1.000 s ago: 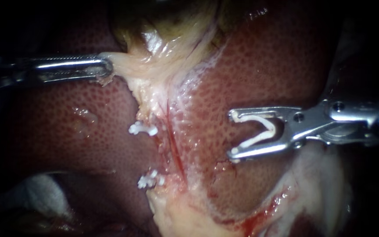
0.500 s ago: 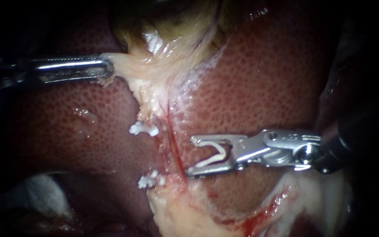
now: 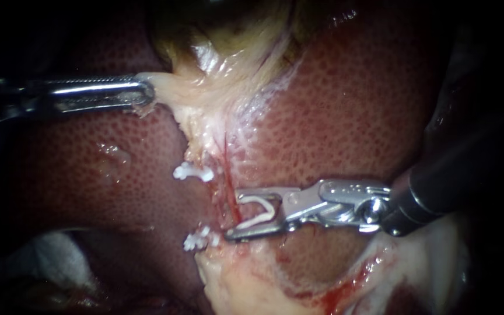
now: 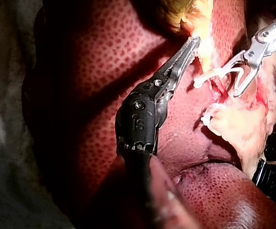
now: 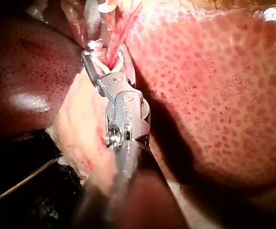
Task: Clipping first clip right tube
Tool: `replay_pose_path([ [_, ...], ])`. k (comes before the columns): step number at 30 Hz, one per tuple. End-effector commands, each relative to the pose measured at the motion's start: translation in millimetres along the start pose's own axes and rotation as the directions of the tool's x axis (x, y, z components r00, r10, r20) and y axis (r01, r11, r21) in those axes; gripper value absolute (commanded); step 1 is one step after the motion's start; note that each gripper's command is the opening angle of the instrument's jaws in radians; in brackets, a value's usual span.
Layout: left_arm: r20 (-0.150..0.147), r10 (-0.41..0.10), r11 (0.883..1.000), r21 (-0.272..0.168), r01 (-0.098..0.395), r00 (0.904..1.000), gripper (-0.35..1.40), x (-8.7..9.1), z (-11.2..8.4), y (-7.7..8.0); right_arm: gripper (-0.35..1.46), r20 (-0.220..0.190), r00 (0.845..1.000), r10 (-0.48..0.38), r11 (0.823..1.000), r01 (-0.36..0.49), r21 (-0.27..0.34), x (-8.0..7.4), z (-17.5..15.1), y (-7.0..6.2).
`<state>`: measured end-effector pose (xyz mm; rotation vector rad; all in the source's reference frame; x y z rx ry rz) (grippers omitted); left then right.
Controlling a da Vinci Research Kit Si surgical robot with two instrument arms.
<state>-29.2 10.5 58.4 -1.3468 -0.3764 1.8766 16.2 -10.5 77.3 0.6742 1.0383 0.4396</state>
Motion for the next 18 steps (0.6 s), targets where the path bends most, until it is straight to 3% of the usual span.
replay_pose_path([
  [1,0.0,0.0,1.0,0.001,0.0,1.0,-0.35,0.0,0.0,0.0,0.49,0.0,1.0,-0.001,1.0,0.001,0.002,-0.1,0.2,0.0],
  [18,0.0,0.001,1.0,0.0,-0.001,1.0,-0.35,-0.1,0.3,0.1,0.39,0.005,0.999,0.048,0.999,-0.048,0.018,-0.6,1.5,0.2],
])
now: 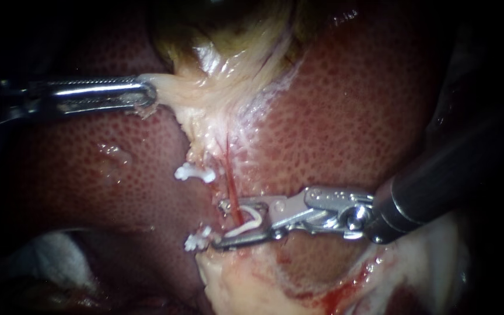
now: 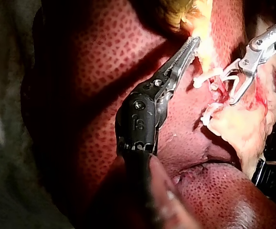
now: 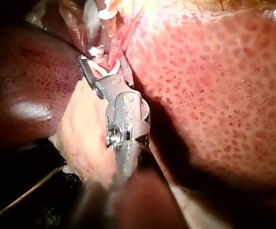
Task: Clipping first clip right tube
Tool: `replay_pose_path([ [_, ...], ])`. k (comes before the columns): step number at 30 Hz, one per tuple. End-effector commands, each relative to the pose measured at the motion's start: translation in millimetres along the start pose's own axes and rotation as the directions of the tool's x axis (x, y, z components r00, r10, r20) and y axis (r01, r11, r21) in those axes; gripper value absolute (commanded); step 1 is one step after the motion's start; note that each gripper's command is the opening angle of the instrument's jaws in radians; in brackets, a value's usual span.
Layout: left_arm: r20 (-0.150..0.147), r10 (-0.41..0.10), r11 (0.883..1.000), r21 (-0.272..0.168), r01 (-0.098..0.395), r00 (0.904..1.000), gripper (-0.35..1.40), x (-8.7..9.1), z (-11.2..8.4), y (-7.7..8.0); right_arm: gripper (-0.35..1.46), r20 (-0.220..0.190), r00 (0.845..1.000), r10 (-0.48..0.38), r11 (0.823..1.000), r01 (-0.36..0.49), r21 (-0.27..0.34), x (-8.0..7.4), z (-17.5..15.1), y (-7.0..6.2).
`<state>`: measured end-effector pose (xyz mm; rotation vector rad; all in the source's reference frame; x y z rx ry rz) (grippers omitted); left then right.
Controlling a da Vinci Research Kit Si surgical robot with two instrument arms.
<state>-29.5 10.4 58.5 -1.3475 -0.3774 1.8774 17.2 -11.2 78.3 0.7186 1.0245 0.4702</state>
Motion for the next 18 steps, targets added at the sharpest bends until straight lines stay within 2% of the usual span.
replay_pose_path([
  [1,0.0,0.0,1.0,0.001,0.0,1.0,-0.35,0.0,0.0,0.0,0.37,0.0,1.0,0.005,1.0,-0.005,-0.002,0.0,0.0,0.1],
  [5,0.0,0.0,1.0,0.001,0.0,1.0,-0.35,0.0,0.0,0.0,0.25,-0.001,1.0,0.023,1.0,-0.023,-0.002,-0.1,-0.2,0.5],
  [9,0.0,0.0,1.0,0.001,0.0,1.0,-0.35,0.0,0.0,0.0,0.05,-0.001,0.999,0.04,0.999,-0.04,-0.001,-0.2,-0.5,0.8],
  [18,0.0,0.0,1.0,0.001,0.0,1.0,-0.35,-0.1,0.1,0.0,-0.28,0.008,0.998,0.069,0.998,-0.069,-0.002,-0.5,-0.9,1.1],
])
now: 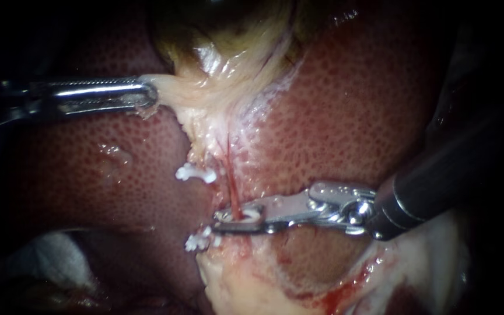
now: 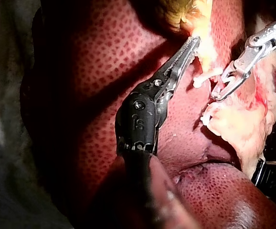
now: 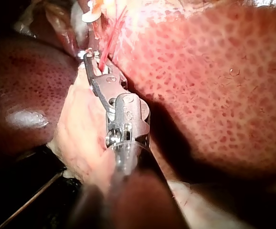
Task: Clipping first clip right tube
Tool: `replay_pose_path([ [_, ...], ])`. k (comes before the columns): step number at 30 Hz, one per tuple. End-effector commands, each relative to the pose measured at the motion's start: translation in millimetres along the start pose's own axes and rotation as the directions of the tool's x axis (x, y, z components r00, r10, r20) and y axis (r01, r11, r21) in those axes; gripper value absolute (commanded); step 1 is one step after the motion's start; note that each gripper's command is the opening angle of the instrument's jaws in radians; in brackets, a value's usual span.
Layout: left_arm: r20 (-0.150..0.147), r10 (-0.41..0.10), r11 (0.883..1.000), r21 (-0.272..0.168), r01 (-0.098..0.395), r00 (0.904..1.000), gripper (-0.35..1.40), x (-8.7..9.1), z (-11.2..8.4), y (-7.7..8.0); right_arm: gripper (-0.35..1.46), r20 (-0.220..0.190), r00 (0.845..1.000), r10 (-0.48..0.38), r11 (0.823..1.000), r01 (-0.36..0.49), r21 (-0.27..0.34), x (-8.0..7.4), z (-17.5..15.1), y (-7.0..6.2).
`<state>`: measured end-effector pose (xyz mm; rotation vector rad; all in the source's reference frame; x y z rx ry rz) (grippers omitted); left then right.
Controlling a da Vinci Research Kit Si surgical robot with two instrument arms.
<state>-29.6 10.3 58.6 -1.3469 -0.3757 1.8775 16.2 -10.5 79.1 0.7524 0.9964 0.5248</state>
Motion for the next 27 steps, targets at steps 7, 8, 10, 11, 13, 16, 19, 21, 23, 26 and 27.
replay_pose_path([
  [7,0.0,0.0,1.0,0.0,0.0,1.0,-0.35,0.0,0.0,0.0,-0.35,0.041,0.998,0.044,0.999,-0.044,0.008,-0.1,-0.3,-0.1],
  [8,0.0,0.0,1.0,0.0,0.0,1.0,-0.35,0.0,0.0,0.0,-0.35,0.042,0.998,0.048,0.999,-0.049,0.009,-0.1,-0.3,-0.1],
  [10,0.0,0.0,1.0,0.0,0.0,1.0,-0.35,0.0,0.0,0.0,-0.35,0.05,0.998,0.044,0.999,-0.045,0.014,-0.2,-0.3,-0.1],
  [11,0.0,0.0,1.0,0.0,0.0,1.0,-0.35,0.0,0.0,0.0,-0.35,0.051,0.998,0.043,0.999,-0.044,0.016,-0.2,-0.3,-0.1],
  [13,0.0,0.0,1.0,0.0,0.0,1.0,-0.35,0.0,0.0,0.0,-0.35,0.052,0.998,0.048,0.999,-0.049,0.017,-0.2,-0.3,-0.2],
  [16,0.0,0.0,1.0,0.0,0.0,1.0,-0.35,0.0,0.0,0.0,-0.35,0.052,0.998,0.048,0.999,-0.049,0.018,-0.2,-0.3,-0.2],
  [19,0.0,0.0,1.0,0.0,0.0,1.0,-0.35,0.0,0.0,0.0,-0.35,0.052,0.997,0.053,0.998,-0.054,0.018,-0.3,-0.3,-0.2],
  [21,0.0,0.0,1.0,0.0,0.0,1.0,-0.35,0.0,0.1,0.0,-0.35,0.053,0.997,0.052,0.998,-0.053,0.018,-0.3,-0.3,-0.2],
  [23,0.0,0.0,1.0,0.001,0.0,1.0,-0.35,0.0,0.1,0.0,-0.35,0.053,0.997,0.052,0.998,-0.053,0.019,-0.4,-0.3,-0.3],
  [26,0.0,0.0,1.0,0.0,0.0,1.0,-0.35,0.0,0.1,0.0,-0.35,0.054,0.997,0.057,0.998,-0.058,0.022,-0.4,-0.3,-0.3],
  [27,0.0,0.0,1.0,0.0,0.0,1.0,-0.35,0.0,0.1,0.0,-0.35,0.055,0.997,0.057,0.998,-0.058,0.022,-0.4,-0.3,-0.3],
])
